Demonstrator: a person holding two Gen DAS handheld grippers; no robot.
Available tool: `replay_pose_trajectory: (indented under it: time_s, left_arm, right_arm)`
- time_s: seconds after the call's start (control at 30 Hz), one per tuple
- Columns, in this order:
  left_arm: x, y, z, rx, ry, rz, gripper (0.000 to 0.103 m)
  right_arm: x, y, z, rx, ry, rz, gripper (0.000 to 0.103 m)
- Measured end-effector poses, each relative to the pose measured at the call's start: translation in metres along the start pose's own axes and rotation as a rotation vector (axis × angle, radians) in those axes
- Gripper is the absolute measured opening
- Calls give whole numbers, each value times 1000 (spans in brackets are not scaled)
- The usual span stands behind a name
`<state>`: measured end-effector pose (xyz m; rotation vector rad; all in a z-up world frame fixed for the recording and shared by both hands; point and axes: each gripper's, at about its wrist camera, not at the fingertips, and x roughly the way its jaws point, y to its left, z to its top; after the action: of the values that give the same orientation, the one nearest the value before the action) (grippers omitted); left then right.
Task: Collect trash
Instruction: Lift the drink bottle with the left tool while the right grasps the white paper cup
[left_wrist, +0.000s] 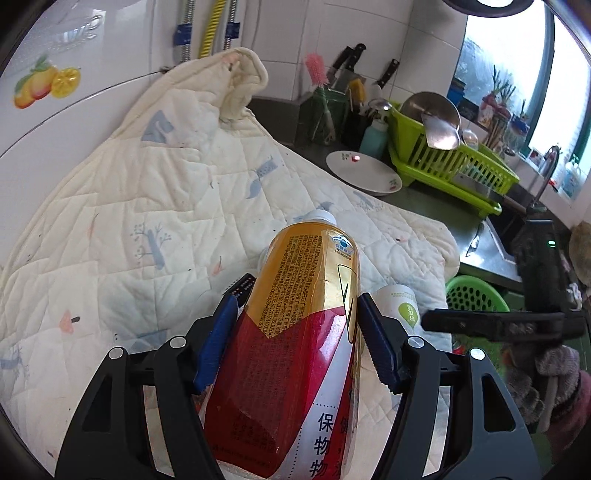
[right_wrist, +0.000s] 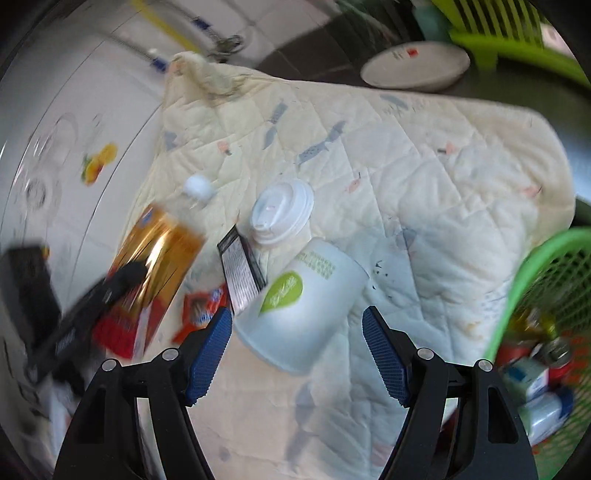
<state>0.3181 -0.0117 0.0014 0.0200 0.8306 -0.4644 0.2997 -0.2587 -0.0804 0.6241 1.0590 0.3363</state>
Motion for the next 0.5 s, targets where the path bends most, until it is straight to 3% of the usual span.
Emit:
replay_pose_trajectory:
  time_s: [0.23, 0.5]
  left_arm:
    - [-15, 7, -6, -13, -21, 3, 65]
    - [-20, 4, -17, -23, -17, 1, 65]
  right_arm:
    - [30, -25, 10, 220, 42, 88, 70]
    - [44, -34, 7, 261, 69, 155, 65]
